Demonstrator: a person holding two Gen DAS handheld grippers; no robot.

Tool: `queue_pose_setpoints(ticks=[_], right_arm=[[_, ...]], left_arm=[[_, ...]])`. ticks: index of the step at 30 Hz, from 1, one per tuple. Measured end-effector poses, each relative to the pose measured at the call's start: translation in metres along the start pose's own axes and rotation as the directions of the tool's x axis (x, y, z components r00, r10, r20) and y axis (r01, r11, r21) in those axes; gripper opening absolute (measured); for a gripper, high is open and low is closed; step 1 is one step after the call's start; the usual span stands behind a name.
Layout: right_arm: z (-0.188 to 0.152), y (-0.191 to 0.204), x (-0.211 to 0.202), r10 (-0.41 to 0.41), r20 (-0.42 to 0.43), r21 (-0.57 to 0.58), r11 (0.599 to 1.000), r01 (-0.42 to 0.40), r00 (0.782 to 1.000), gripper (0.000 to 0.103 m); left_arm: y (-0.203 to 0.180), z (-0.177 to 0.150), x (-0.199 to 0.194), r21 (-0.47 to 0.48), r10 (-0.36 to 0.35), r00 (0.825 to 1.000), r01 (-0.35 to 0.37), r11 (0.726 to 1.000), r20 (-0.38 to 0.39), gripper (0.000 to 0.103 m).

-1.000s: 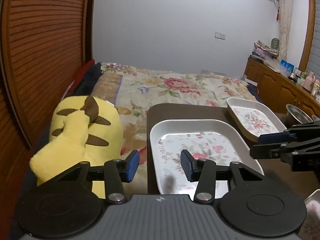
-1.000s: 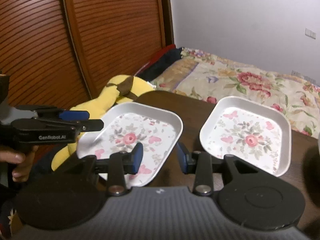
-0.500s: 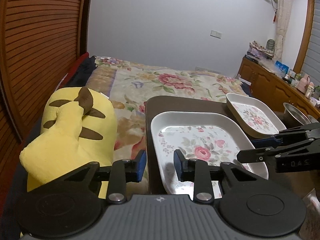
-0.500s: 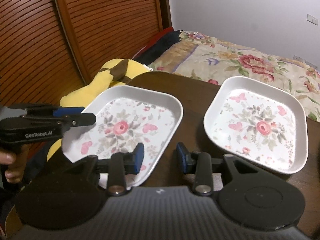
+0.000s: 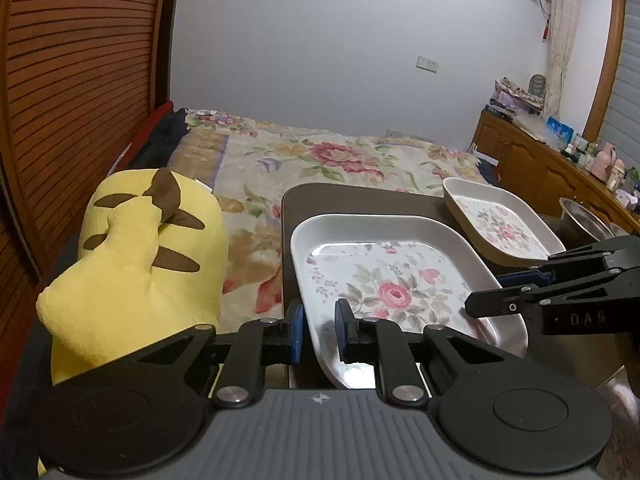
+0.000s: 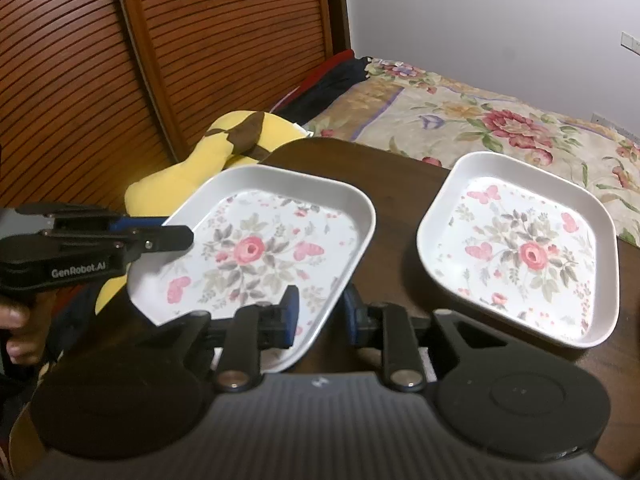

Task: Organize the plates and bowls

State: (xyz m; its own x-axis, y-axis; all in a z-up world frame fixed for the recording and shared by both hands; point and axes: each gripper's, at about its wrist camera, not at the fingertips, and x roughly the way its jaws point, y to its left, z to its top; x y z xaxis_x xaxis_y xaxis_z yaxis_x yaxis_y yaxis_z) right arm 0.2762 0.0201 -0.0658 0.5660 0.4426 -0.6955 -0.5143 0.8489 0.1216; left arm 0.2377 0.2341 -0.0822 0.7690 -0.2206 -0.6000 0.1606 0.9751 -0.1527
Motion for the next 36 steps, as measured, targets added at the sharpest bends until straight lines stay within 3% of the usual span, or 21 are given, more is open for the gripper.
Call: queue_pose_setpoints(ticks=[11, 36], right_arm=[[-0.003, -0.004, -0.022, 0.025, 0.021, 0.038, 0.999, -0.026, 0.999, 0.019], [-0.042, -0.017, -0.142, -0.019, 0.207, 0.051, 0.999, 0.009, 0.978, 0.019]], left_arm=[[-0.016, 0.001, -0.025, 0.027, 0.014, 1.0, -0.015, 1.0, 0.023, 0.016], [-0.101, 0.001, -0.111, 0.129, -0.036, 0.987, 0.015, 0.992, 0.156, 0.016]])
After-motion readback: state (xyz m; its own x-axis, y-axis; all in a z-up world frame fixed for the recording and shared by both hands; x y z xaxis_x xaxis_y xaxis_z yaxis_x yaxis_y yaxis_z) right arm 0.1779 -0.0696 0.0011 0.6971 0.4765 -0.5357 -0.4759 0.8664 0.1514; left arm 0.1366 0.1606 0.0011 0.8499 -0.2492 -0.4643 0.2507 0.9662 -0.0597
